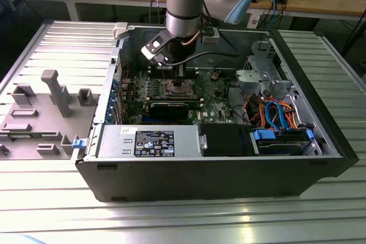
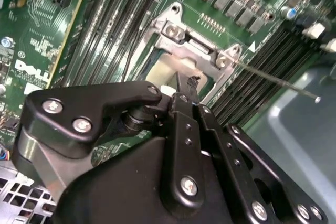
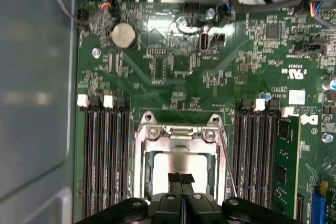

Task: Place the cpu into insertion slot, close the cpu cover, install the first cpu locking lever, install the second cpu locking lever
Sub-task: 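Close the cpu cover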

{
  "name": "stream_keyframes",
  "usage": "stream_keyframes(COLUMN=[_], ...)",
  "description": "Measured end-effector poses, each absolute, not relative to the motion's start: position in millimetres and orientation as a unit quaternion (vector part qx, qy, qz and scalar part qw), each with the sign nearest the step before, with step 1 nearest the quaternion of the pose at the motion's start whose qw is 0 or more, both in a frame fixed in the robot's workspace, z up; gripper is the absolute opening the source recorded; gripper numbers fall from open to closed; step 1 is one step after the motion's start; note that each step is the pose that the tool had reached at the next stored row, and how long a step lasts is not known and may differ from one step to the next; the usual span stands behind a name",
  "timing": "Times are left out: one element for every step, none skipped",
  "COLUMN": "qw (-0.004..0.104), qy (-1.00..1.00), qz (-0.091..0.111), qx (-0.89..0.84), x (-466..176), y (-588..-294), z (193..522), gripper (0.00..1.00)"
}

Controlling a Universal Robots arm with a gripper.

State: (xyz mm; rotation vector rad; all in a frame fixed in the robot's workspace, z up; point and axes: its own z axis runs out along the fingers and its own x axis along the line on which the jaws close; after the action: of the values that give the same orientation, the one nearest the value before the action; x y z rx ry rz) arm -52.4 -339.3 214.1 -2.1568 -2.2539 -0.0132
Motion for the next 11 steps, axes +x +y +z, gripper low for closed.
stream_keyframes(qw=[0.011,0.011,0.011,0.011,0.011,0.011,0.011,0.011,0.011,0.01,0.01], qy=[-0.723,-0.723,-0.724,-0.725,-0.735,-0.745,-0.747,-0.747,-0.747,-0.747,-0.747], qz=[-0.004,-0.004,-0.004,-0.004,-0.004,-0.004,-0.004,-0.004,-0.004,-0.005,-0.005], qx=[-0.691,-0.691,-0.69,-0.688,-0.678,-0.667,-0.665,-0.665,-0.665,-0.665,-0.665], x=[-53.1,-53.2,-53.6,-53.6,-53.7,-54.0,-55.4,-57.7,-61.2,-64.3,-67.1], y=[-339.4,-339.5,-339.8,-339.8,-339.9,-339.9,-339.9,-339.9,-339.9,-339.9,-339.8], z=[214.0,214.0,214.1,214.0,213.9,213.6,213.4,213.2,212.9,212.6,212.1], gripper=[0.11,0.11,0.11,0.11,0.11,0.11,0.11,0.11,0.11,0.11,0.11])
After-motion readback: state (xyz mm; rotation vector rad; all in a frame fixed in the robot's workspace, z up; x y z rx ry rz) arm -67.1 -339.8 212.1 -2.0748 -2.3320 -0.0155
